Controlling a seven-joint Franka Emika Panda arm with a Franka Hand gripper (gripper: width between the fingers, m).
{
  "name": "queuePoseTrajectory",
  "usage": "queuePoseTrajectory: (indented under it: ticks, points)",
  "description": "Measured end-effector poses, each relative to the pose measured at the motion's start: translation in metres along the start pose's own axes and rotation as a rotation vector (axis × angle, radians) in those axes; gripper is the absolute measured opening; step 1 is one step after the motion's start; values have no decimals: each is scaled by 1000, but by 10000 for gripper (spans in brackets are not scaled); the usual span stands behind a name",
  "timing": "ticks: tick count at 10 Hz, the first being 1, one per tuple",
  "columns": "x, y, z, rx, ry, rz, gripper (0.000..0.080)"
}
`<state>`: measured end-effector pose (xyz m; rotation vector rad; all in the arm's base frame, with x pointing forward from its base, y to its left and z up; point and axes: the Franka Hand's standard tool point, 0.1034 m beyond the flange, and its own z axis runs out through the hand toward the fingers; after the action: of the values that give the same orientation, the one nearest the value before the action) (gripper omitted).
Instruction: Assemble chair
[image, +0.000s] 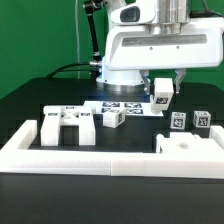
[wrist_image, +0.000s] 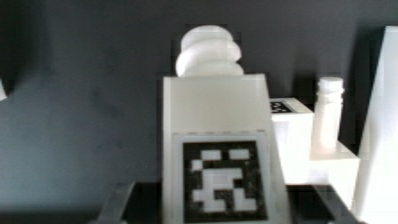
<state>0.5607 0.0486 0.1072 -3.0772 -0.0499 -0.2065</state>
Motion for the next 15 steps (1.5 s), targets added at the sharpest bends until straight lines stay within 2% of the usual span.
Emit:
queuePoseTrajectory:
  ticks: [2, 3, 4, 6, 7, 9, 11, 15]
  points:
    - [17, -17, -7, 0, 150, -13, 289]
    - [13, -18, -7, -7, 241, -23, 289]
    - [7, -17, -2, -9, 220, -23, 289]
    - [8, -19, -3, -6, 221, -26, 289]
    - [11, -29, -2, 0, 222, -38, 289]
    - [29, -48, -2, 16, 239, -62, 289]
    - [35, -62, 5, 28, 242, -80, 289]
    - [36, -59, 7, 24, 274, -78, 289]
